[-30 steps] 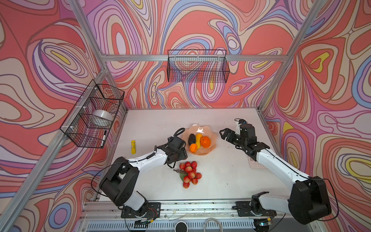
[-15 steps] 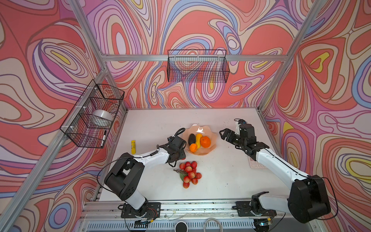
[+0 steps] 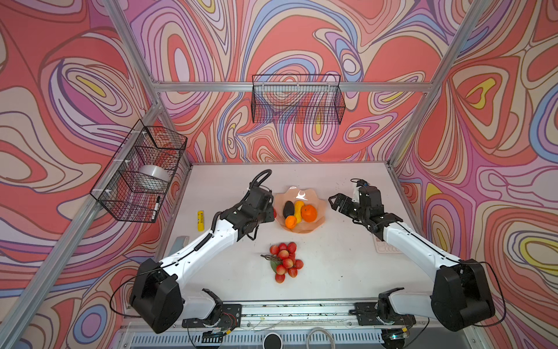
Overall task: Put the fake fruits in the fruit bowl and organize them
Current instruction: 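Place the peach in the bowl near the small orange with the left gripper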
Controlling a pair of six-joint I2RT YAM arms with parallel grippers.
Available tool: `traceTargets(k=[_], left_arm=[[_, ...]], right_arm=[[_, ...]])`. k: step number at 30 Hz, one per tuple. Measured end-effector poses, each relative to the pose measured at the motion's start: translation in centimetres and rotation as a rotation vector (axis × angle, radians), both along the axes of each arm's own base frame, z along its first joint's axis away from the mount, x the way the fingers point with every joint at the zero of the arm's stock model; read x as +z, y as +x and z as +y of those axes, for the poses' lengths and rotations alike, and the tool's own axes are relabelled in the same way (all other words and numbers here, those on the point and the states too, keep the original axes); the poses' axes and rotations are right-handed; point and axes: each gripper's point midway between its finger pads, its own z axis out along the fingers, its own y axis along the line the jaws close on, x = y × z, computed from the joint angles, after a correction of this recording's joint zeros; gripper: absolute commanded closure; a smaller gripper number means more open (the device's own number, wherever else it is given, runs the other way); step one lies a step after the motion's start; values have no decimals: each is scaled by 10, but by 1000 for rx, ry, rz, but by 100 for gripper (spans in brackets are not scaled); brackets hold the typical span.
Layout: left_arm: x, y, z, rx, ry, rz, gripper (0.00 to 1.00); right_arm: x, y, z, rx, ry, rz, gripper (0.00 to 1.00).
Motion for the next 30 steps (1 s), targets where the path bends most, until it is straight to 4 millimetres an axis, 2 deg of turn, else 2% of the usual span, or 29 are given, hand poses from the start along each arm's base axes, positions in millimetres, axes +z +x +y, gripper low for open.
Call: traceTargets(k=[3, 5, 8, 13, 16, 19, 24, 28, 30], left_arm=[[22, 24, -27, -84, 5, -20, 60], [20, 37, -46, -136, 19, -7, 60], [2, 44, -78, -217, 64, 40, 60], [-37, 38, -120, -321, 133, 142, 62], [-54, 28, -124, -348, 150, 202, 63], [-59, 22, -125, -353, 150, 223, 62], [-81, 9, -119, -343, 153, 288, 59], [-87, 7, -119, -324, 145, 307, 52], [-88, 6, -119, -316, 139, 311, 45]], right_arm=[[5, -2, -1, -1, -2, -12, 2], [10, -4, -3, -5, -6, -24, 2], [17, -7, -5, -9, -12, -46, 2], [17, -13, -10, -23, -24, -48, 2], [13, -14, -12, -26, -29, -38, 1], [10, -15, -13, -28, -33, -29, 2], [6, -15, -14, -30, -38, -22, 2], [4, -14, -14, -29, -41, -15, 2], [3, -14, -14, -28, -41, -14, 2]])
